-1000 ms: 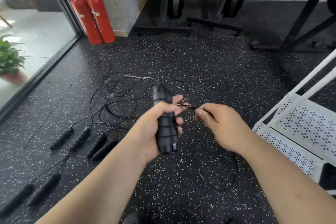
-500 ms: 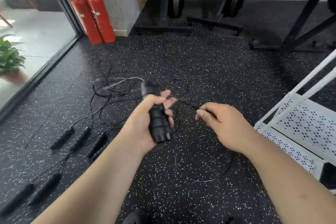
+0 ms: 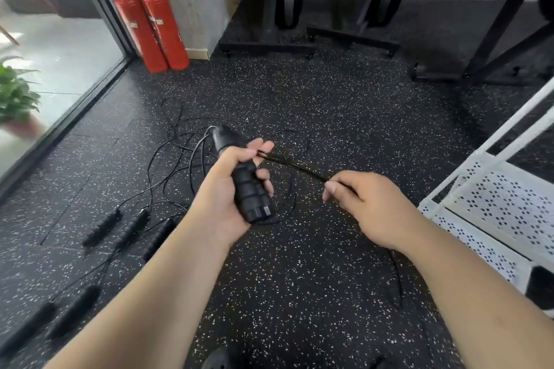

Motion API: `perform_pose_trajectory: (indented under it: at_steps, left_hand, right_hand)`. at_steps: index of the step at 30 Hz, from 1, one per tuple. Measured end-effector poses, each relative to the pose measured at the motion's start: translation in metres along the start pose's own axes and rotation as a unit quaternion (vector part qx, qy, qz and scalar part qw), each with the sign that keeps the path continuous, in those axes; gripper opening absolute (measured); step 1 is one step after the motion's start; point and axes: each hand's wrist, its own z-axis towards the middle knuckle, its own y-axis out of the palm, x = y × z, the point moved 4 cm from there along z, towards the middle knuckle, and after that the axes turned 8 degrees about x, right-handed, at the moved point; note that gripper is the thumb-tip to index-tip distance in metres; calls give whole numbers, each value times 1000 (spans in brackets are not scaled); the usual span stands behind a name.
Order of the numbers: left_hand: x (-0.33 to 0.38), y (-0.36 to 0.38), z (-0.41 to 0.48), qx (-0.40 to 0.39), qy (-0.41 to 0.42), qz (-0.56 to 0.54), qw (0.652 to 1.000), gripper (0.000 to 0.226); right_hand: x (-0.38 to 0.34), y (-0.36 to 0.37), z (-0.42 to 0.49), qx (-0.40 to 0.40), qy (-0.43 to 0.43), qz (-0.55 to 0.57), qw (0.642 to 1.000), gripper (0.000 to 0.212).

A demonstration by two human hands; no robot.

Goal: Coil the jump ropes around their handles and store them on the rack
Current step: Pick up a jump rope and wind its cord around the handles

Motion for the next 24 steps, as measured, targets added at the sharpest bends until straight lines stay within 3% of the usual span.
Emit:
perform_pose_trajectory:
  at_steps: [4, 6, 9, 14, 16, 20, 24]
  left_hand:
    - [-38, 14, -14, -75, -64, 90, 991, 60]
    - [-53, 22, -18, -101, -55, 134, 984, 55]
    - [-47, 23, -14, -80, -34, 138, 987, 46]
    - [-6, 6, -1, 16, 47, 40, 998, 58]
    - [-4, 2, -1, 22, 44, 18, 999, 58]
    - [-35, 12, -12, -54, -40, 87, 994, 63]
    - [-59, 23, -17, -102, -56, 158, 981, 58]
  right_hand:
    - [-5, 8, 2, 18, -18, -10, 1000, 28]
    - [-10, 11, 3, 19, -25, -21, 999, 22]
    - [-10, 12, 2, 10, -19, -12, 1000, 18]
    - [-2, 2, 0, -9, -5, -7, 1000, 20]
    - [-1, 1, 0, -6, -6, -3, 1000, 21]
    - [-6, 6, 1, 13, -19, -7, 1000, 21]
    - [-10, 11, 2, 13, -25, -12, 1000, 13]
